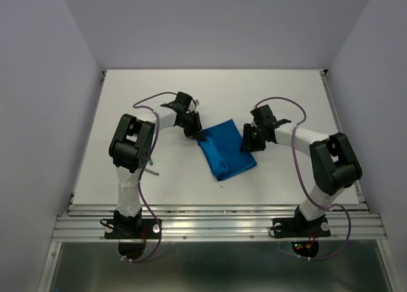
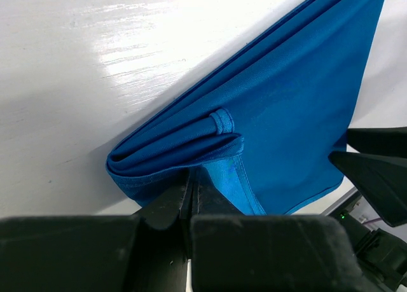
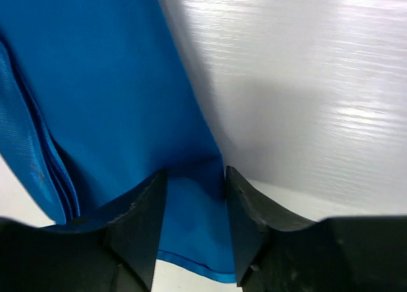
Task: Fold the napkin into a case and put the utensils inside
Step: Fold the lower triangle-folded napkin at the center of the board, then smooth out the 2/3-rectangle-folded napkin at the center of the board.
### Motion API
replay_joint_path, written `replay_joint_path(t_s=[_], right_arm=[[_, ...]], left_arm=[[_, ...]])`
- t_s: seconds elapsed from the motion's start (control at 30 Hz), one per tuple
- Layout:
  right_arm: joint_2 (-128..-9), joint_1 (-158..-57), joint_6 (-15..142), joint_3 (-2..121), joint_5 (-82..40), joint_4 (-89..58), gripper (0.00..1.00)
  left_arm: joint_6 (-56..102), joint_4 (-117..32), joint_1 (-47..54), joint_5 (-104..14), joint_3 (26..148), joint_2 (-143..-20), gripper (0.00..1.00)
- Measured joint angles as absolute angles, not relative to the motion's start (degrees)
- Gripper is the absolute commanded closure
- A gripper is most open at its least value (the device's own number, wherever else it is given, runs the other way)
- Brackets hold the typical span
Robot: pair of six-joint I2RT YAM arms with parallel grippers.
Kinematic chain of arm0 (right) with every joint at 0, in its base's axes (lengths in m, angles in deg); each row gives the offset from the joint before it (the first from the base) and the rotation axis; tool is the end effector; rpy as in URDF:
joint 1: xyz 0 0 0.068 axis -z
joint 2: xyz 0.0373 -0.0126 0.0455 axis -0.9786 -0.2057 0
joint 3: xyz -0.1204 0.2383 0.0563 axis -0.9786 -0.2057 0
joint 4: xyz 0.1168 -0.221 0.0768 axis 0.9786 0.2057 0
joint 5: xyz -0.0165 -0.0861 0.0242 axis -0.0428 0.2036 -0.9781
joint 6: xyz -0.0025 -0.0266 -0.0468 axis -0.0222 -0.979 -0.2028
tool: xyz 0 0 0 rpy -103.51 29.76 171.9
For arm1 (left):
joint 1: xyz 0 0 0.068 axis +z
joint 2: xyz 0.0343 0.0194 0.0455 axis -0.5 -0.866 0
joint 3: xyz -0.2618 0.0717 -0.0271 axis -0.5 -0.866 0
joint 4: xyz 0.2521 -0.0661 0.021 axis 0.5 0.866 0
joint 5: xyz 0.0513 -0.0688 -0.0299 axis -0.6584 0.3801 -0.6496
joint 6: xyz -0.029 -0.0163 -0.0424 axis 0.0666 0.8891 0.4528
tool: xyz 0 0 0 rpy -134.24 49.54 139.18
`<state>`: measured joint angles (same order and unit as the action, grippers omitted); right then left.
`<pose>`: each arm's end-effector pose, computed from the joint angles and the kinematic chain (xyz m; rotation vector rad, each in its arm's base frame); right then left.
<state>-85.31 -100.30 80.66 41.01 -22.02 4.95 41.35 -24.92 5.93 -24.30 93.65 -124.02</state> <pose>0.3064 0.1311 0.1666 -0.0160 2.7033 0.4692 0.3877 -0.1922 0.1514 0.0908 2.6557 -0.9919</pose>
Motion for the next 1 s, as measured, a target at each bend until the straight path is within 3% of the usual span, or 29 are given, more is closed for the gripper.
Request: replay_joint_path(t_s=[0.3,0.4,0.5,1.0], right_arm=[[-82.95,-100.72,80.84,46.37,-20.40,8.71,0.48],[-82.16,-103.27,81.28,47.83,-20.84,9.19,0.36],[-81.88,-105.96,82.26,48.38,-22.96,8.84,0.33],[-94.92,-109.42,84.42,52.99,-35.31,2.39,0.36]], left_arm=[[41.45,-25.09,5.55,-24.35,93.65,-124.02,0.94],[41.48,-25.09,5.51,-24.35,93.65,-124.02,0.94],[41.50,-25.09,5.40,-24.37,93.65,-124.04,0.94],[41.50,-25.07,5.29,-24.35,93.65,-124.04,0.94]])
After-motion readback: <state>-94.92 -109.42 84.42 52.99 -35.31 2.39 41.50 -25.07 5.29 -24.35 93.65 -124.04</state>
